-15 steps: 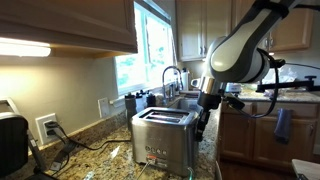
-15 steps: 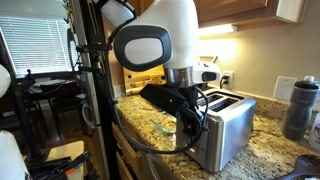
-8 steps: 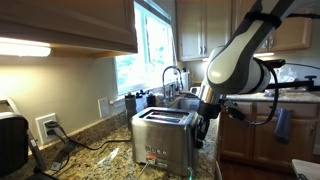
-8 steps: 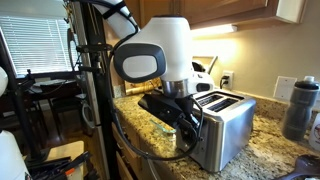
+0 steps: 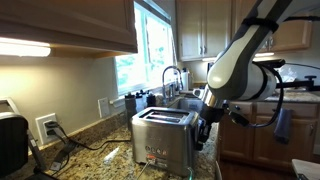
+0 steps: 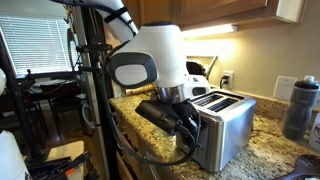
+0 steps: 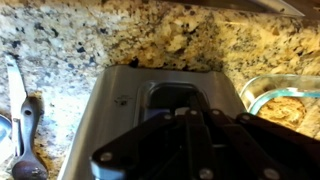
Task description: Put the slice of bread on the left side of the toaster and push the lever down
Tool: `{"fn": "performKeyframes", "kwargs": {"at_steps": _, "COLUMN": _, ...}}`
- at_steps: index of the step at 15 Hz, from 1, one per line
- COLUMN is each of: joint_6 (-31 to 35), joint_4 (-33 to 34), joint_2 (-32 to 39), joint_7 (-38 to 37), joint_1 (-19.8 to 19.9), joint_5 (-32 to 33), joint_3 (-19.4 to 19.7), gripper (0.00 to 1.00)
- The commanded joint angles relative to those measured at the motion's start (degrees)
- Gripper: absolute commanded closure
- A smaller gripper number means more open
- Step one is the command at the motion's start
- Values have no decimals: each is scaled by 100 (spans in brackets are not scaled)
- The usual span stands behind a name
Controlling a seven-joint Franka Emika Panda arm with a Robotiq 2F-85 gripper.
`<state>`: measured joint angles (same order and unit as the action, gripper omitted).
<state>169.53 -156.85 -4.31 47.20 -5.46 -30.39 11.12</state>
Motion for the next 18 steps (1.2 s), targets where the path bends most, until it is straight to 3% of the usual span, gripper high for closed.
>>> {"fn": "performKeyframes", "kwargs": {"at_steps": 1, "joint_6": 355, "joint_4": -258, "joint_2": 244, "joint_7": 401, "joint_1": -142, "joint_5": -428, "joint_3": 8, "gripper": 97}}
{"fn": "performKeyframes", "kwargs": {"at_steps": 7, "joint_6": -220, "joint_4": -148, "joint_2": -167, "joint_7": -355, "joint_1": 211, "joint_5": 387, "joint_3": -12, "gripper": 97}}
{"fn": "performKeyframes", "kwargs": {"at_steps": 10, "joint_6": -581, "joint_4": -158, "joint_2": -472, "joint_7": -1028, "joint_1": 504, "joint_5": 1334, "joint_3": -32, "gripper": 97}}
{"fn": "performKeyframes", "kwargs": {"at_steps": 14, "joint_6": -1475, "joint_4": -91, "joint_2": -1157, "joint_7": -1819, "joint_1": 894, "joint_5": 2411, "joint_3": -90, "gripper": 97}}
{"fn": "performKeyframes", "kwargs": {"at_steps": 18, "joint_6": -2569, "joint_4": 206, "joint_2": -1828, "joint_7": -2276, "joint_1": 935, "joint_5": 2811, "joint_3": -128, "gripper": 97}}
